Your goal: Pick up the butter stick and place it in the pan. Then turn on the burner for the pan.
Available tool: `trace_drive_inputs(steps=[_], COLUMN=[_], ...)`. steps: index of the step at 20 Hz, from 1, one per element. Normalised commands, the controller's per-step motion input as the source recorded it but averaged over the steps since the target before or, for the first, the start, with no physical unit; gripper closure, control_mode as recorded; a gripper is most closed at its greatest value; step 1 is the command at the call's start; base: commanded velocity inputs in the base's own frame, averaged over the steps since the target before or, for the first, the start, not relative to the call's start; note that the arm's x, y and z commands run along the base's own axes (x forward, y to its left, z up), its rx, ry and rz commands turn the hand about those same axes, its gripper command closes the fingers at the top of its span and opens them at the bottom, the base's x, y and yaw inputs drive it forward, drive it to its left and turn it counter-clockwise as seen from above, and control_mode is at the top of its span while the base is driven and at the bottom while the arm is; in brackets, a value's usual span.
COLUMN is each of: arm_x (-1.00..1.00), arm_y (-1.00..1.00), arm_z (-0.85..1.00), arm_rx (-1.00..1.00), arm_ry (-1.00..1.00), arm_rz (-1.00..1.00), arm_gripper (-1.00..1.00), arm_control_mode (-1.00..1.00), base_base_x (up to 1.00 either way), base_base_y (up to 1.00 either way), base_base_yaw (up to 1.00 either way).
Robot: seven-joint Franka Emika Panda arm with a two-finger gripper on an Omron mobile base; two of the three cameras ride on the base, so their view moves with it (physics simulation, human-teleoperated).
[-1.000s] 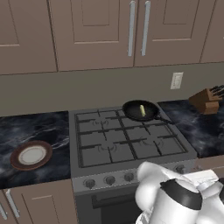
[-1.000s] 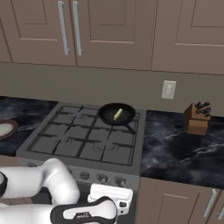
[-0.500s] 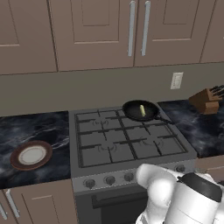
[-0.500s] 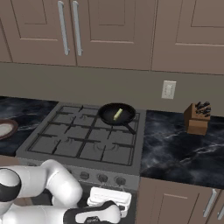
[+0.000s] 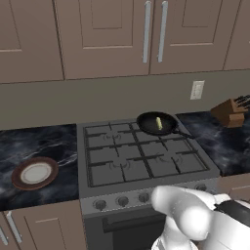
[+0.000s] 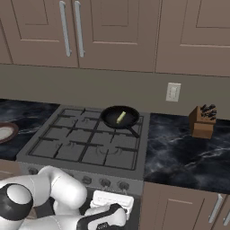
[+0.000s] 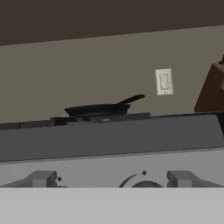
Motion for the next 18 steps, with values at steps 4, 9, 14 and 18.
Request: trace_drive_inputs(steps=[4,9,14,18], arm_x=[0.03,0.00,0.00,0.00], arm_y=[0.05,0.09,0.12,0.11], arm_z=[-0.27,-0.14,0.00,0.01], arm_rx=[0.00,0.00,0.00,0.00], arm_ry=[0.00,0.00,-0.02,-0.06], arm_rz=[0.00,0.00,0.00,0.00], arm_gripper=[-1.00,-1.00,-1.00,-1.00], arm_control_mode=[-1.00,-1.00,-1.00,-1.00], base_base_x=[0.00,0.00,0.00,0.00], base_base_y=[0.00,0.00,0.00,0.00], base_base_yaw=[0.00,0.00,0.00,0.00])
